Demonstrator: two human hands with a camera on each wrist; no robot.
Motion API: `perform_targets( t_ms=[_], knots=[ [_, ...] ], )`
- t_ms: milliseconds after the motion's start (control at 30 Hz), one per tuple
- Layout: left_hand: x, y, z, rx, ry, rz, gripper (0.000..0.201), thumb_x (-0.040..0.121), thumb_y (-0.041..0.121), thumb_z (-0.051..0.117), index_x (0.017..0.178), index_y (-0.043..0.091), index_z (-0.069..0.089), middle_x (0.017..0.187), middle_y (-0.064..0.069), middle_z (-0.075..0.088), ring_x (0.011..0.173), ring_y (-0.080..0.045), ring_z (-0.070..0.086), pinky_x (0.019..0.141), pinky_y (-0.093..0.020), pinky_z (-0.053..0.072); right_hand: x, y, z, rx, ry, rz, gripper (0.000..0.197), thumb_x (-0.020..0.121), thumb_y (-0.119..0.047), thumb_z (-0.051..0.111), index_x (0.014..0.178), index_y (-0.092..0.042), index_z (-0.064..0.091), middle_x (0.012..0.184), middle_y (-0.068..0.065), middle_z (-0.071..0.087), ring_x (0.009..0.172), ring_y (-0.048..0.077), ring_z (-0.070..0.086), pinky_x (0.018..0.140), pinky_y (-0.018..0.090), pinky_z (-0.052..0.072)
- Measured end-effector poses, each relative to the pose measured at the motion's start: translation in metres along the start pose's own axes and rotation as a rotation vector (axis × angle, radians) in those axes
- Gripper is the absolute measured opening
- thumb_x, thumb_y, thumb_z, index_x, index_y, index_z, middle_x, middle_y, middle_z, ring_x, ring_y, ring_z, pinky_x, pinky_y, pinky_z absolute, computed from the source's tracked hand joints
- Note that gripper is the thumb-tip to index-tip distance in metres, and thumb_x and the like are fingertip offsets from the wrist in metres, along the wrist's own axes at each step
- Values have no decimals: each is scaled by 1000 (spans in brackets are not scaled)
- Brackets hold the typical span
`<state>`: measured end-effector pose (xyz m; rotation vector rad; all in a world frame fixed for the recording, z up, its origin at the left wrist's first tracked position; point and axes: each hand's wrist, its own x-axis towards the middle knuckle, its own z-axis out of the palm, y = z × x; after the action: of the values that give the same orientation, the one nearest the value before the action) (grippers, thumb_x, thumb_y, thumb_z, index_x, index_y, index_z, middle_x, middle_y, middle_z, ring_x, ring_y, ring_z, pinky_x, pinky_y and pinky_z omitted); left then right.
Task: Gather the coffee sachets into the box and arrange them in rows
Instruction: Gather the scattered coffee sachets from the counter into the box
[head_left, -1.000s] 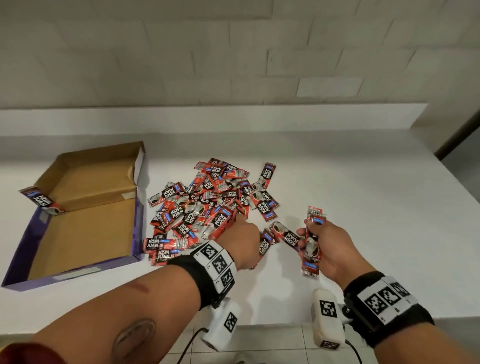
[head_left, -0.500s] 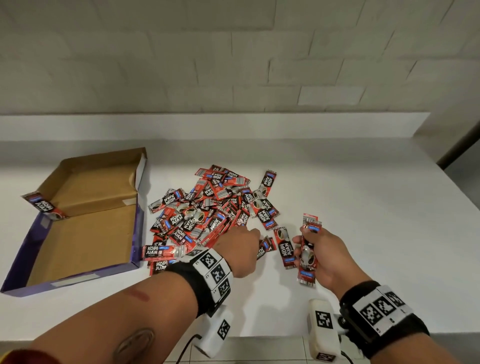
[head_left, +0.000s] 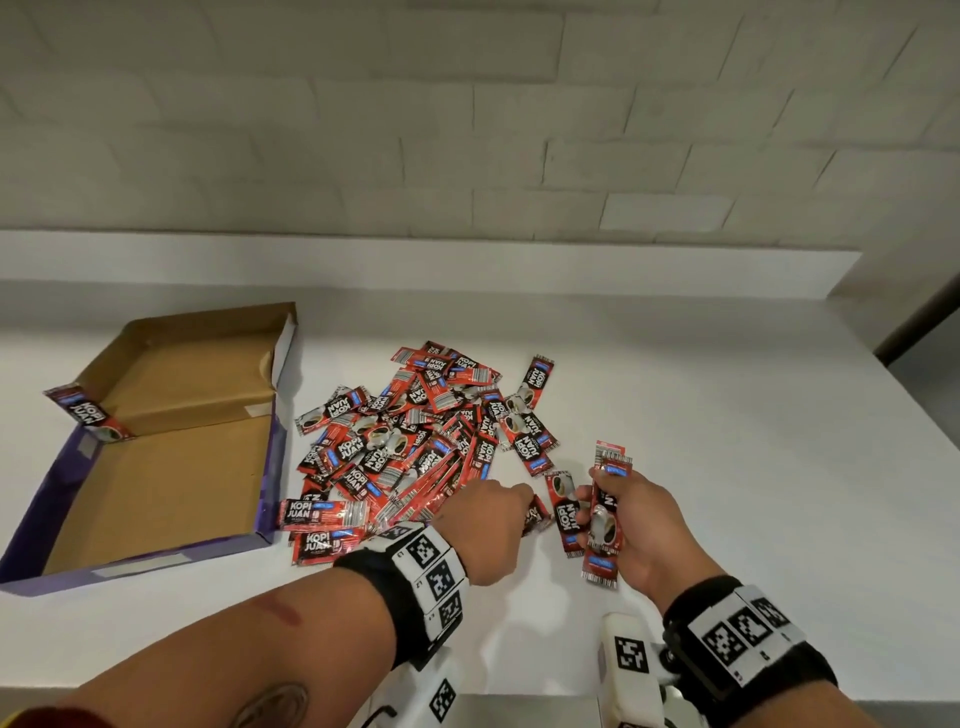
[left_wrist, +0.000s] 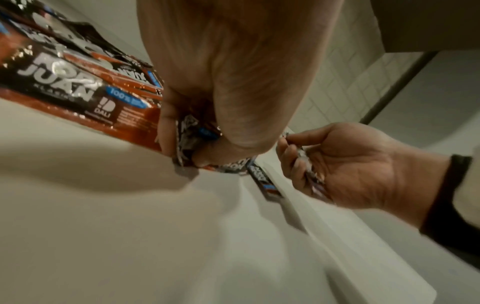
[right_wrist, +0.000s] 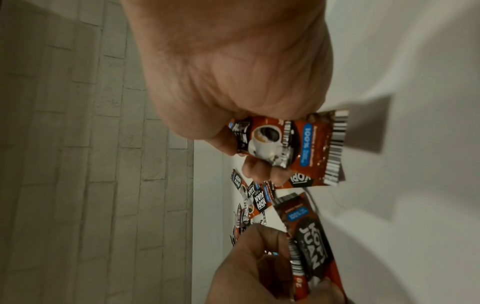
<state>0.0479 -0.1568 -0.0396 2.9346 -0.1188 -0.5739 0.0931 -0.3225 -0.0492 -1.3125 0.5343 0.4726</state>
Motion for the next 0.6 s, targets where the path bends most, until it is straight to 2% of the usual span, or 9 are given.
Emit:
perform_targets(
  t_ms=[100, 200, 267, 300, 333, 367, 467, 533, 600],
  knots=[
    [1, -9, -13, -205, 27, 6, 27, 86, -1, 55, 111, 10, 55, 102, -15, 65, 91, -32, 62, 64, -33, 41, 3, 0, 0, -9, 29, -22, 13, 104, -14, 53, 112, -9, 61, 72, 8, 72, 57, 24, 58, 58, 36, 52],
    [3, -11, -29, -643, 142, -100, 19, 88, 7, 67, 101, 18, 57, 94, -6, 71, 81, -23, 70, 58, -28, 48, 5, 0, 3, 113, 41, -4, 18, 103, -21, 53, 113, -9, 62, 75, 12, 70, 54, 24, 57, 52, 30, 48],
    [5, 0, -36, -928, 159, -154, 26, 85, 7, 75, 96, 22, 57, 94, -3, 71, 78, -18, 72, 57, -27, 52, -3, 1, 15, 246, -89, 64, 37, 104, -40, 49, 108, -9, 69, 79, 15, 70, 54, 25, 61, 50, 27, 50],
    [7, 6, -37, -991, 171, -173, 28, 83, 8, 77, 96, 23, 57, 96, -2, 70, 80, -17, 70, 59, -27, 51, -7, 3, 23, 289, -178, 86, 50, 104, -49, 45, 104, -9, 74, 83, 16, 72, 59, 27, 66, 51, 29, 53],
    [8, 13, -35, -1014, 195, -183, 29, 82, 9, 77, 98, 22, 56, 97, -1, 68, 81, -16, 67, 61, -27, 49, -11, 4, 31, 302, -228, 96, 56, 104, -53, 43, 100, -10, 78, 88, 18, 75, 66, 29, 72, 55, 33, 58],
    [9, 19, -34, -1008, 236, -186, 27, 82, 10, 75, 99, 20, 56, 96, -1, 65, 82, -16, 64, 64, -29, 49, -13, 6, 37, 292, -248, 87, 52, 103, -50, 46, 101, -10, 79, 92, 19, 76, 73, 31, 75, 59, 36, 60],
    [10, 25, -27, -897, 300, -172, 19, 87, 11, 64, 105, 16, 60, 97, -1, 68, 90, -18, 65, 83, -35, 56, -12, 12, 47, 219, -189, 54, 31, 102, -29, 57, 119, -7, 72, 106, 21, 76, 87, 32, 76, 76, 43, 61],
    [6, 25, -26, -859, 257, -117, 28, 89, 12, 65, 116, 18, 64, 111, -1, 71, 103, -18, 66, 95, -34, 54, -8, 16, 46, 243, -107, 81, 31, 104, -27, 55, 122, -6, 69, 106, 21, 76, 93, 35, 75, 83, 48, 58],
    [0, 26, -28, -832, 156, -39, 50, 92, 9, 61, 140, 19, 52, 131, -5, 64, 120, -22, 61, 104, -32, 48, -3, 20, 44, 267, 7, 112, 30, 105, -27, 55, 122, -8, 68, 107, 19, 76, 95, 33, 74, 79, 47, 58]
  ],
)
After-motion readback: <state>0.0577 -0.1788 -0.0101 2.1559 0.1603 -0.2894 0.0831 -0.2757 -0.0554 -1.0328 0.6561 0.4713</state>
